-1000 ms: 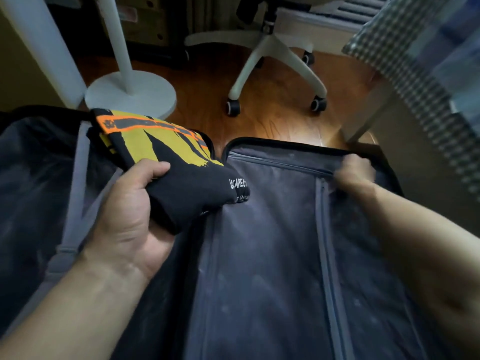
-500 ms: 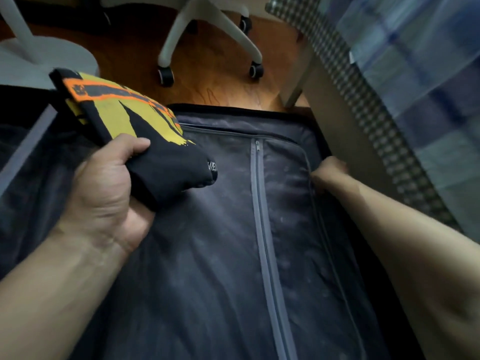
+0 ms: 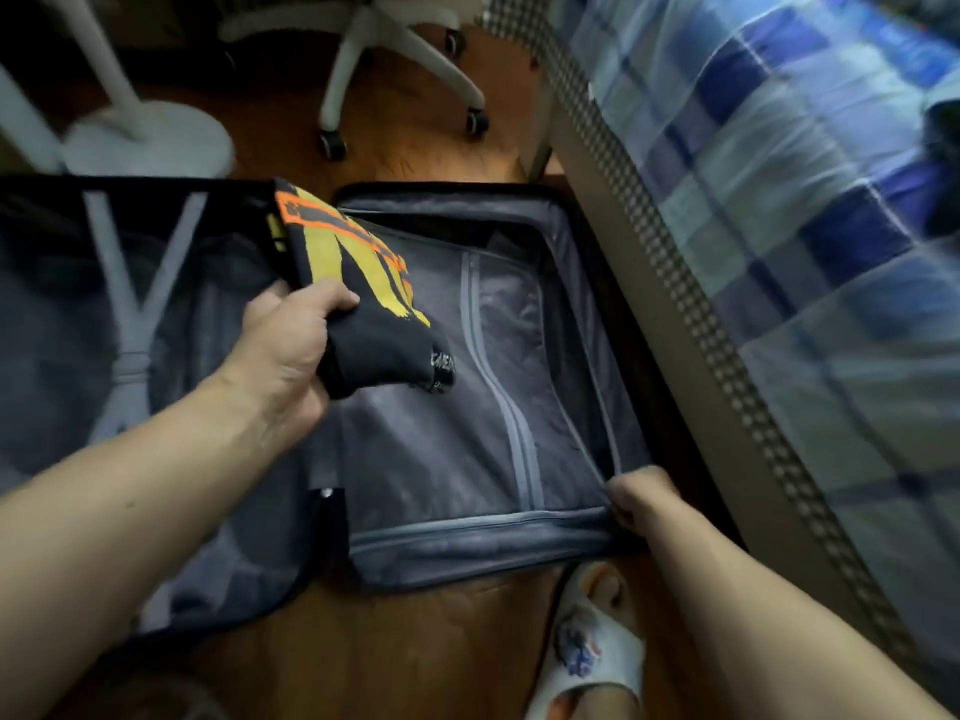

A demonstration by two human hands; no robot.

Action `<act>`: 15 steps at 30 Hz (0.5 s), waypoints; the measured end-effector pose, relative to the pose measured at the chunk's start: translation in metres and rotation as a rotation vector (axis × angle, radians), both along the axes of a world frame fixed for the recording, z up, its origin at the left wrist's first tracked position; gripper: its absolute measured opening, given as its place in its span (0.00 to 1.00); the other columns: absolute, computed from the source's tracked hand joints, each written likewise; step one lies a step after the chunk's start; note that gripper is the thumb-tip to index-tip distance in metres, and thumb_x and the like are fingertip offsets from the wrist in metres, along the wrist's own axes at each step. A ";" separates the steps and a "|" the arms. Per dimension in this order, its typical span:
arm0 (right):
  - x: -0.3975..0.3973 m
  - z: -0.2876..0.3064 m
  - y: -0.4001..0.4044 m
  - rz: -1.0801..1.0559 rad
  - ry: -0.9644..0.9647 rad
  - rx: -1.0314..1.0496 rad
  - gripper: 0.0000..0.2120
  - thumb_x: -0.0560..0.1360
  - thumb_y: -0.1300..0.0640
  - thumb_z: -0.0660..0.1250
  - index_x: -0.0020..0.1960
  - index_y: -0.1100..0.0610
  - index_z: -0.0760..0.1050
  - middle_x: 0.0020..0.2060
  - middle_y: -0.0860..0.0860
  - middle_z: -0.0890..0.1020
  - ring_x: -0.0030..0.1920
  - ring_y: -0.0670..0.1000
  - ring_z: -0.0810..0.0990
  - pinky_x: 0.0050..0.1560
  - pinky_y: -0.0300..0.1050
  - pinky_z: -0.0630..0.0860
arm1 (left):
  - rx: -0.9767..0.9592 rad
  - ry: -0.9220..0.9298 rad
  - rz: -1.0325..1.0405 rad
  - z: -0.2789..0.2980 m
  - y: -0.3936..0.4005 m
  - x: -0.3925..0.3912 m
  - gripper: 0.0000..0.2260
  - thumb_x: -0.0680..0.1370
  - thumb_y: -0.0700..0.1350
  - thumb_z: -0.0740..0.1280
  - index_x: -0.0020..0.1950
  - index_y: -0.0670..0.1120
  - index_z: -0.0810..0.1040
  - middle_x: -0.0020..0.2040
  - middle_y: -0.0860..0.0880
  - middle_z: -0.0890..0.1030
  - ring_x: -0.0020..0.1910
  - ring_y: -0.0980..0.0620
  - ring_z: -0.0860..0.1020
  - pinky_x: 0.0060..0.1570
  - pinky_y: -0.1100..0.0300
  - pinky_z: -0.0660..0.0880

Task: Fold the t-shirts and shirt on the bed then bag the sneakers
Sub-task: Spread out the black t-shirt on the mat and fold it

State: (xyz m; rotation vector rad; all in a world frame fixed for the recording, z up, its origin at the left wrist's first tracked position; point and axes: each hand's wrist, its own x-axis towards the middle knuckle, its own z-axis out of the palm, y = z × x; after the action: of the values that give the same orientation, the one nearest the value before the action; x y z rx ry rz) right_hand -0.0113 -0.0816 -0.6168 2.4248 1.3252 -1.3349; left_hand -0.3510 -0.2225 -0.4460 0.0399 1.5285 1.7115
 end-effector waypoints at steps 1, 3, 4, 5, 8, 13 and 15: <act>-0.002 0.002 -0.005 0.013 -0.015 -0.015 0.08 0.76 0.66 0.67 0.41 0.57 0.71 0.39 0.55 0.76 0.35 0.51 0.75 0.29 0.40 0.77 | -0.033 0.034 0.007 0.015 -0.020 0.004 0.05 0.76 0.36 0.67 0.47 0.45 0.76 0.34 0.47 0.81 0.30 0.49 0.81 0.27 0.57 0.78; -0.001 0.011 -0.014 -0.029 -0.024 -0.118 0.08 0.79 0.66 0.64 0.42 0.59 0.70 0.34 0.56 0.74 0.32 0.51 0.73 0.24 0.40 0.73 | -0.096 0.077 0.035 0.038 -0.064 0.006 0.06 0.77 0.35 0.66 0.44 0.45 0.76 0.31 0.47 0.81 0.25 0.51 0.80 0.23 0.59 0.76; 0.002 0.008 -0.015 -0.050 -0.031 -0.131 0.08 0.80 0.65 0.62 0.41 0.61 0.70 0.32 0.57 0.73 0.30 0.52 0.72 0.22 0.39 0.71 | -0.120 0.075 0.045 0.045 -0.085 0.005 0.05 0.77 0.35 0.66 0.45 0.44 0.76 0.32 0.46 0.82 0.25 0.51 0.80 0.22 0.59 0.76; 0.007 0.008 -0.017 -0.021 -0.065 -0.129 0.08 0.79 0.66 0.63 0.41 0.62 0.71 0.32 0.58 0.73 0.28 0.52 0.72 0.22 0.39 0.71 | -0.143 0.054 0.056 0.052 -0.106 0.006 0.03 0.77 0.36 0.66 0.48 0.42 0.78 0.35 0.44 0.83 0.26 0.50 0.81 0.23 0.58 0.77; 0.009 0.006 -0.027 0.035 -0.127 -0.025 0.13 0.71 0.62 0.70 0.54 0.67 0.78 0.44 0.63 0.81 0.35 0.59 0.82 0.35 0.48 0.81 | -0.198 -0.037 0.100 0.058 -0.152 0.003 0.05 0.77 0.38 0.65 0.51 0.40 0.78 0.43 0.41 0.83 0.29 0.49 0.83 0.25 0.56 0.79; -0.006 0.044 -0.069 0.536 -0.453 0.238 0.15 0.79 0.63 0.62 0.64 0.66 0.77 0.61 0.64 0.80 0.61 0.65 0.79 0.60 0.54 0.77 | -0.254 -0.097 0.171 0.055 -0.180 0.010 0.02 0.77 0.38 0.65 0.47 0.43 0.77 0.39 0.43 0.82 0.27 0.50 0.82 0.24 0.57 0.78; -0.011 0.049 -0.086 0.680 -0.538 0.250 0.16 0.79 0.66 0.59 0.63 0.64 0.78 0.59 0.62 0.81 0.60 0.63 0.80 0.58 0.53 0.78 | -0.260 -0.078 0.214 0.052 -0.184 0.009 0.03 0.77 0.37 0.65 0.49 0.43 0.78 0.35 0.44 0.83 0.27 0.49 0.82 0.24 0.56 0.78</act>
State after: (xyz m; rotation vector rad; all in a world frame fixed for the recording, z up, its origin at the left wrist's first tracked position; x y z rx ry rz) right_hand -0.0227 -0.1672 -0.5675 1.9260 1.9392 -0.3421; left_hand -0.3425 -0.4068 -0.3939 -0.3315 1.7338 1.6401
